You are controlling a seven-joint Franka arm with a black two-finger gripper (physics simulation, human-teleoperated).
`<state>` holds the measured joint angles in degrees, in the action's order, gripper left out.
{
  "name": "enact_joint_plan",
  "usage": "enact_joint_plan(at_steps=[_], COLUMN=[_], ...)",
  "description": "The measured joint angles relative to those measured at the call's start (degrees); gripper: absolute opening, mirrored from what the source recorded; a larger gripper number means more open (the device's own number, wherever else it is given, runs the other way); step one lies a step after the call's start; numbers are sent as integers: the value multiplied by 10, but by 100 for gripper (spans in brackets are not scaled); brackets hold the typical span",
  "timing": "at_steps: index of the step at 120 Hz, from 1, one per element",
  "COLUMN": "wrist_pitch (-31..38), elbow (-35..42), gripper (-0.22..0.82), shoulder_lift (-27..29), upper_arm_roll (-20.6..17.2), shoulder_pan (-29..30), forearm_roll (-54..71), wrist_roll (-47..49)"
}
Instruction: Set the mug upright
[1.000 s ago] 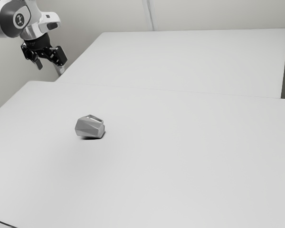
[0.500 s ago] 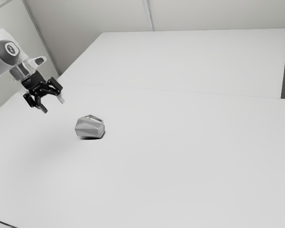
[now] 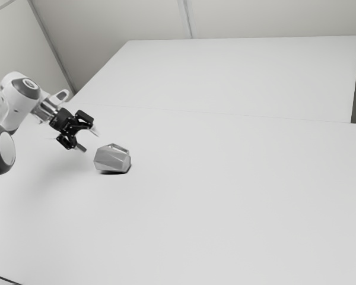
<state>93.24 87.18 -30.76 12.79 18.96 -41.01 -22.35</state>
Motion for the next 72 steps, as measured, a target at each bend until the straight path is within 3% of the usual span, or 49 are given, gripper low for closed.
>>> enact_joint_plan(at_steps=[23, 56, 72], wrist_pitch=[3, 4, 6], elbow=[-10, 11, 11], gripper=[60, 60, 25], shoulder_lift=[-43, -52, -53], upper_arm_roll=[-1, -12, -12], shoulder_pan=[-4, -12, -11], forearm_roll=[-49, -91, -85], wrist_roll=[-28, -51, -60])
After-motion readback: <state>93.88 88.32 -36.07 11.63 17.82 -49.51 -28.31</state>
